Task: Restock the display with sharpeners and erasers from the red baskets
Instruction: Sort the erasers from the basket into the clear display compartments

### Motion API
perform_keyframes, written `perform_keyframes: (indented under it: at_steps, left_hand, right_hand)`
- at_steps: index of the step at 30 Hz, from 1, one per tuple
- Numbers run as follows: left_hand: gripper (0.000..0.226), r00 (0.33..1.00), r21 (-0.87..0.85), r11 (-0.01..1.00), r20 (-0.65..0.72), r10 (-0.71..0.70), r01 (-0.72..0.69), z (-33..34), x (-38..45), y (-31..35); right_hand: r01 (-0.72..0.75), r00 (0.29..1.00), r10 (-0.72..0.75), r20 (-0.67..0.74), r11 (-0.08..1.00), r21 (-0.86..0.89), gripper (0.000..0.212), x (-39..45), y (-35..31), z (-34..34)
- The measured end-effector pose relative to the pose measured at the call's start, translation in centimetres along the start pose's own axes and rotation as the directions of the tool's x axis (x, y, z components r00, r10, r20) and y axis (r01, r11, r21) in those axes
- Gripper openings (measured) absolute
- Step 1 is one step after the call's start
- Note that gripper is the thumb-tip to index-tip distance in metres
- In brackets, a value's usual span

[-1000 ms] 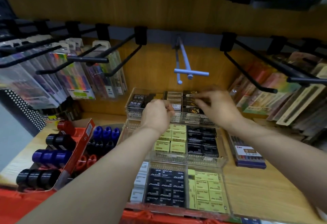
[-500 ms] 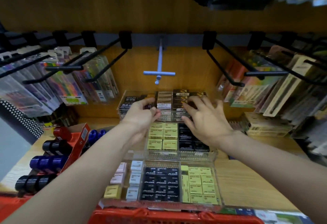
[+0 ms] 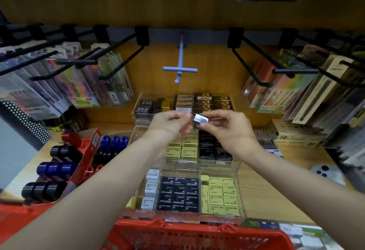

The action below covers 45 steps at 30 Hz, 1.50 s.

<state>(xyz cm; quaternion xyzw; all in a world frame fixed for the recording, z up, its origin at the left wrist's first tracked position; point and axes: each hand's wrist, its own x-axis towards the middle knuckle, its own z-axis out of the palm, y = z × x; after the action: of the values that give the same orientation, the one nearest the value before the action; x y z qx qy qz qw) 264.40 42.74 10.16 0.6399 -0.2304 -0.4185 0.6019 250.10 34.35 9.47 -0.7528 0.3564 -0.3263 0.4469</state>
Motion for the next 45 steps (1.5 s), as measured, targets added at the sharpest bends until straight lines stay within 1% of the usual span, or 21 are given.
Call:
perform_keyframes:
  at_steps: [2,4,6,8,10,11,13,16,20,23,25,29,31,33,35,37,39,41,42,44,45]
  left_hand:
    - [0.013,0.999,0.251,0.967,0.029,0.046,-0.052,-0.9,-1.1,-0.4]
    - [0.015,0.993,0.494,0.861,0.088,0.084,-0.117,-2.2,-2.9,-1.3]
    - [0.015,0.981,0.691,0.698,0.162,0.104,-0.188,-3.6,-5.4,-3.1]
    - [0.020,0.970,0.852,0.464,0.233,0.075,-0.241,-5.4,-7.9,-5.5]
    - [0.035,0.947,0.923,0.231,0.320,-0.018,-0.307,-7.1,-9.9,-7.8]
    - [0.043,0.928,0.922,0.158,0.368,-0.063,-0.355,-8.0,-10.6,-8.8]
    - [0.054,0.889,0.892,0.091,0.450,-0.088,-0.443,-9.3,-11.4,-10.0]
    - [0.066,0.856,0.857,0.051,0.515,-0.041,-0.513,-11.0,-12.1,-10.8]
    - [0.076,0.833,0.834,0.074,0.551,-0.055,-0.547,-12.4,-12.5,-11.7]
    - [0.078,0.833,0.834,0.091,0.550,-0.059,-0.545,-12.4,-12.2,-12.0]
    - [0.077,0.833,0.834,0.095,0.550,-0.058,-0.544,-12.3,-11.9,-11.9]
    - [0.075,0.849,0.851,0.096,0.524,-0.073,-0.517,-12.1,-11.8,-12.0]
    - [0.076,0.848,0.853,0.063,0.523,-0.090,-0.519,-11.9,-11.8,-11.8]
    - [0.078,0.846,0.850,-0.009,0.523,-0.104,-0.526,-11.7,-12.1,-11.3]
    - [0.078,0.855,0.854,-0.068,0.509,-0.103,-0.516,-11.2,-13.2,-10.6]
    - [0.073,0.858,0.851,-0.105,0.510,-0.064,-0.514,-10.5,-15.0,-9.6]
    - [0.061,0.857,0.850,-0.123,0.514,-0.011,-0.512,-9.3,-17.1,-8.9]
    - [0.048,0.872,0.869,-0.066,0.488,-0.037,-0.490,-7.9,-19.5,-9.3]
    - [0.041,0.876,0.879,-0.011,0.475,-0.086,-0.477,-7.2,-20.7,-10.2]
    - [0.032,0.877,0.899,0.074,0.437,-0.200,-0.431,-6.0,-23.3,-13.4]
    - [0.030,0.874,0.911,0.106,0.412,-0.257,-0.398,-5.7,-24.4,-15.3]
  right_hand:
    - [-0.093,0.995,0.094,0.033,0.995,-0.028,0.023,-1.1,0.6,-0.7]
    - [-0.117,0.986,0.130,0.103,0.985,-0.127,0.021,-3.3,1.3,-1.1]
    - [-0.056,0.969,0.124,0.213,0.953,-0.299,0.023,-6.3,2.0,-0.8]
    - [0.060,0.943,0.108,0.314,0.874,-0.482,0.030,-8.7,2.7,0.1]
    - [0.109,0.934,0.109,0.340,0.818,-0.564,0.034,-10.1,3.3,1.3]
    - [0.101,0.940,0.108,0.322,0.816,-0.569,0.033,-10.4,3.5,2.1]
    - [0.091,0.957,0.083,0.278,0.825,-0.558,0.031,-10.5,3.6,3.9]
    - [0.137,0.964,0.023,0.265,0.812,-0.567,0.029,-9.8,4.0,7.0]
    - [0.162,0.956,0.019,0.294,0.799,-0.580,0.024,-8.7,4.5,10.2]
    - [0.158,0.967,-0.005,0.255,0.799,-0.581,0.020,-8.5,4.9,11.1]
    - [0.195,0.967,-0.055,0.250,0.791,-0.580,0.019,-8.8,5.2,11.1]
    - [0.282,0.939,-0.087,0.334,0.751,-0.597,0.025,-9.3,5.5,10.8]
    - [0.292,0.926,-0.049,0.375,0.725,-0.624,0.034,-9.0,5.0,10.6]
    - [0.289,0.928,-0.068,0.366,0.750,-0.595,0.040,-9.4,4.1,9.9]
    - [0.290,0.947,-0.162,0.279,0.805,-0.517,0.036,-11.1,3.0,8.1]
    - [0.268,0.955,-0.178,0.235,0.859,-0.436,0.028,-14.4,2.2,5.2]
    - [0.227,0.948,-0.092,0.306,0.866,-0.446,0.024,-18.0,2.2,2.1]
    - [0.138,0.939,0.046,0.341,0.856,-0.498,0.026,-21.2,3.1,-0.2]
    - [0.069,0.940,0.113,0.323,0.862,-0.503,0.027,-22.8,3.8,-0.9]
    - [-0.132,0.931,0.282,0.232,0.852,-0.506,0.028,-26.0,6.3,-1.8]
    - [-0.252,0.902,0.390,0.187,0.824,-0.507,0.027,-27.4,7.9,-1.9]
